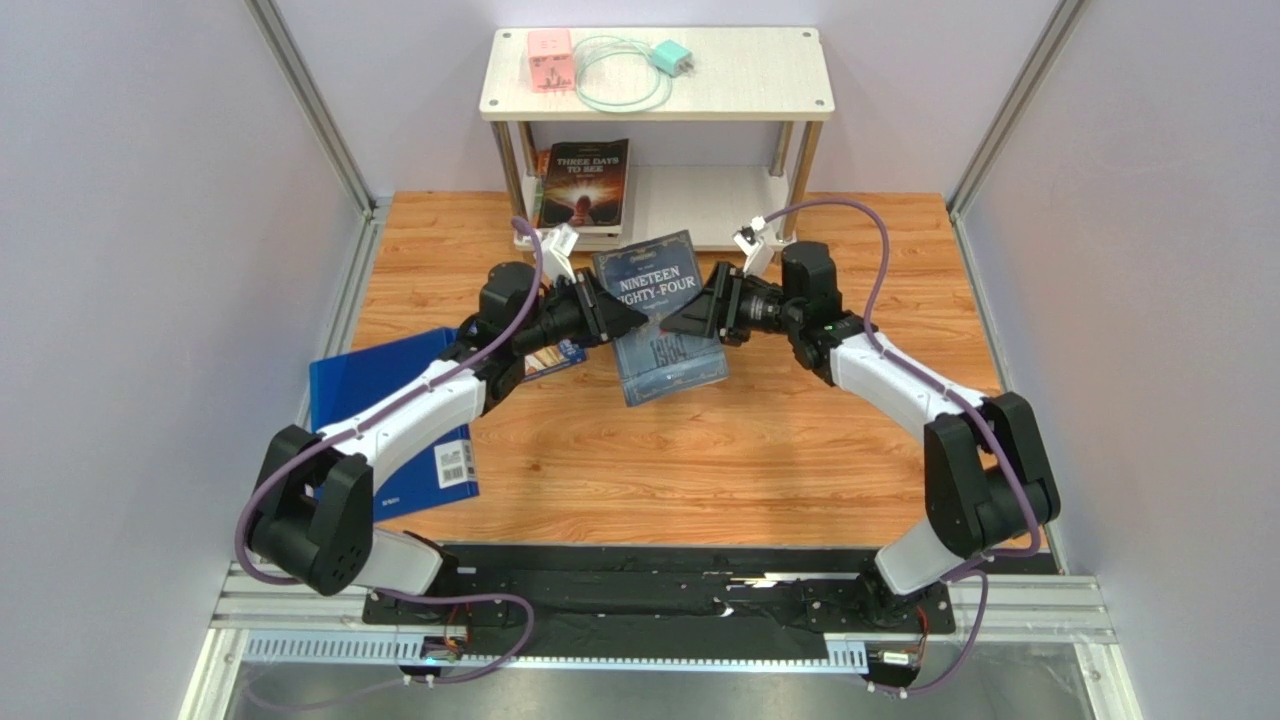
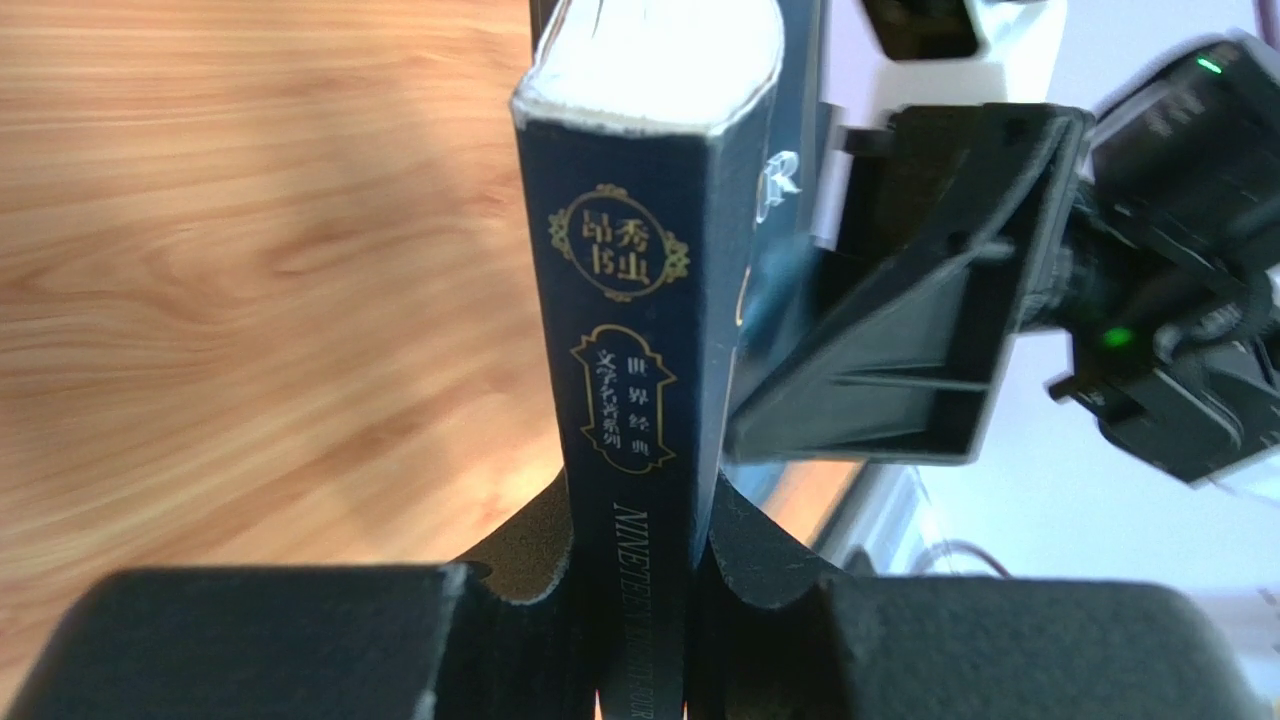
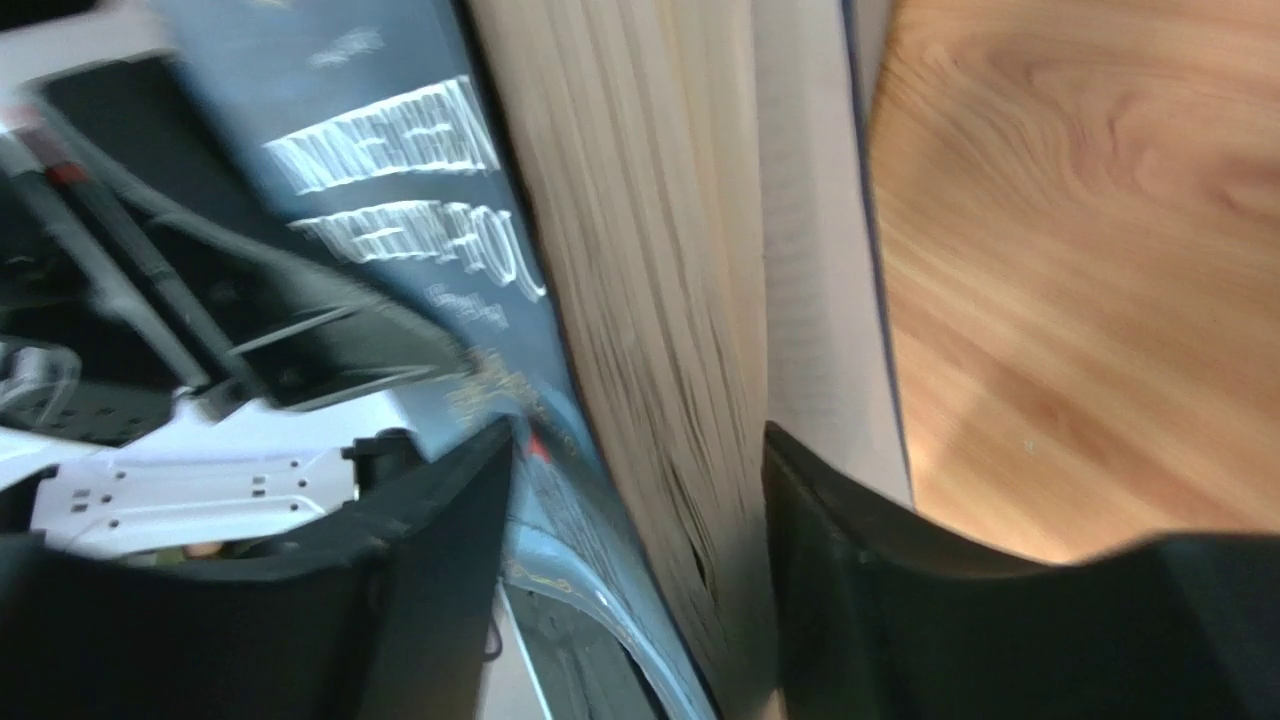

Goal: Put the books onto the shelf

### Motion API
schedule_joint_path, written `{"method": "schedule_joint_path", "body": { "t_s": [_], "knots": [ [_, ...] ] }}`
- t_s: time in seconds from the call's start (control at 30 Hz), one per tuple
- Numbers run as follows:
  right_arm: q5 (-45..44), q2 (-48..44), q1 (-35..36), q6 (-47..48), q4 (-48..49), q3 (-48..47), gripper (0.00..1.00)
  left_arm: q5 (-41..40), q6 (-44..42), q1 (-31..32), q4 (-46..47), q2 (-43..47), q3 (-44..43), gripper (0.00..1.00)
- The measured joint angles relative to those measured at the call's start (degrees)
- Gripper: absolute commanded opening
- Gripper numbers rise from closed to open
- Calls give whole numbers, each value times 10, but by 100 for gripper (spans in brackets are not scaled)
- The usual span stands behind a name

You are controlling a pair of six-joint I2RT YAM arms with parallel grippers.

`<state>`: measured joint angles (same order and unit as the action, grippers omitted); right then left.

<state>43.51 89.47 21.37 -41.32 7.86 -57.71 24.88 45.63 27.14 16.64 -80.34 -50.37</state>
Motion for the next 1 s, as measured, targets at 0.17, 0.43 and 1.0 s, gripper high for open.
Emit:
{"method": "schedule_joint_path", "body": {
  "t_s": [0.17, 0.43, 1.0],
  "knots": [
    [-30, -46, 5, 54, -73, 0, 86, 16, -40, 16, -71, 31, -39, 0],
    [-40, -125, -20, 79, -68, 62, 100, 12, -79, 11, -151, 66, -105, 0],
    [23, -178, -57, -11, 227, 247, 100, 88, -45, 14, -130, 38, -129, 0]
  ]
}}
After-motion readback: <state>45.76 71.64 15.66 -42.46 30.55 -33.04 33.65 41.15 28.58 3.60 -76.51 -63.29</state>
